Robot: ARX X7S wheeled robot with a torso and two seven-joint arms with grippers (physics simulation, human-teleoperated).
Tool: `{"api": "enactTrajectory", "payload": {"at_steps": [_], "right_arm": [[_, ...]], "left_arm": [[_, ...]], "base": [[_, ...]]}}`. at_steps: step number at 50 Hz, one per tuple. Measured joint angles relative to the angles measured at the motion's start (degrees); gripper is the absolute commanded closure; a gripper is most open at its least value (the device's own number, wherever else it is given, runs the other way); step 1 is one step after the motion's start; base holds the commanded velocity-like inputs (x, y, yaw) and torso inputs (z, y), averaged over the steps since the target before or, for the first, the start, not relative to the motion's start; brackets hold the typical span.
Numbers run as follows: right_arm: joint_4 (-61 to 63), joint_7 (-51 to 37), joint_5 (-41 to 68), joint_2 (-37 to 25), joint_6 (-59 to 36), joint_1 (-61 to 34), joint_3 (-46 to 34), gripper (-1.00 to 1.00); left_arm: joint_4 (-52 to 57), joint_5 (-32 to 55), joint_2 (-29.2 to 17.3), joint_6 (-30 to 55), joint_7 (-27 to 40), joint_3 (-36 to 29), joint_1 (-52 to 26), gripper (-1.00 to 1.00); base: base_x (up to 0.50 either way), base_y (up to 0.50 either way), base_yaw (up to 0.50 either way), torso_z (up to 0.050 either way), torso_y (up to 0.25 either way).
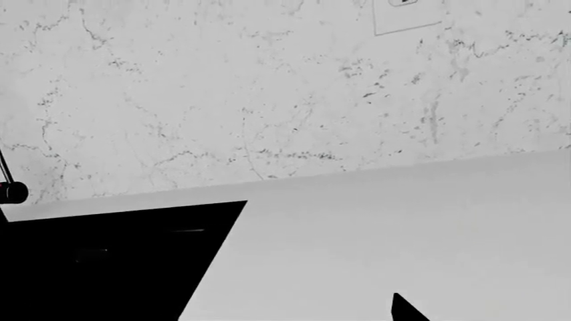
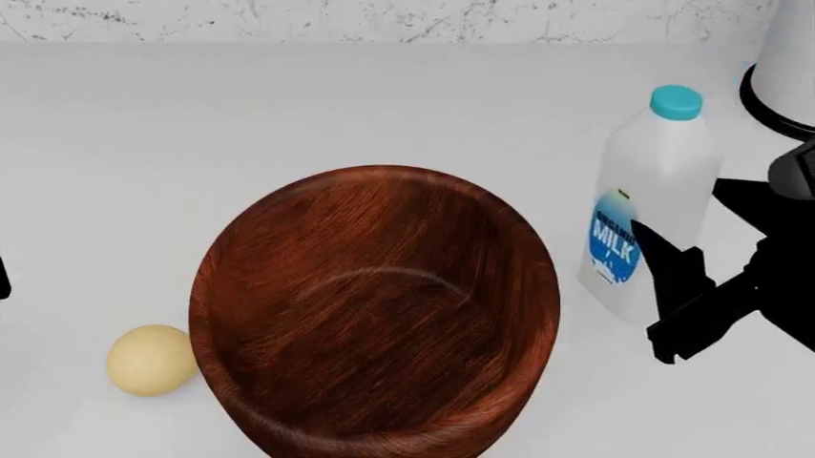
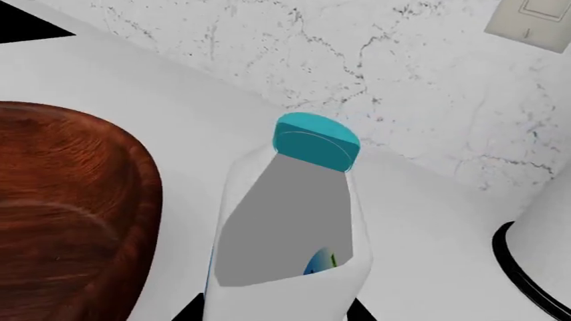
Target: Place the eggs and milk next to the bowl.
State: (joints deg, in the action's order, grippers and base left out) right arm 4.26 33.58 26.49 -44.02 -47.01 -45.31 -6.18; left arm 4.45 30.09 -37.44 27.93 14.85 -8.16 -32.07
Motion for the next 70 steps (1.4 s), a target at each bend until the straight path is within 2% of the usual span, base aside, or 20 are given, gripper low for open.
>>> {"api": "enactTrajectory", "payload": {"at_steps": [58, 70], "right_arm": [[6.50, 1.78, 5.17, -2.36, -0.65, 9.56, 4.03, 1.00], [6.78, 1.65, 5.44, -2.40, 0.77, 11.40, 5.03, 1.00]], "left_arm": [[-0.15, -0.61, -0.15, -1.25, -0.28, -0.39, 0.09, -1.00], [2.30, 1.43, 0.72, 2.78, 1.81, -0.16, -0.95, -1.00]], "base": [[0.00, 0.00, 0.00, 0.000, 0.001], [0.00, 0.00, 0.00, 0.000, 0.000]]}}
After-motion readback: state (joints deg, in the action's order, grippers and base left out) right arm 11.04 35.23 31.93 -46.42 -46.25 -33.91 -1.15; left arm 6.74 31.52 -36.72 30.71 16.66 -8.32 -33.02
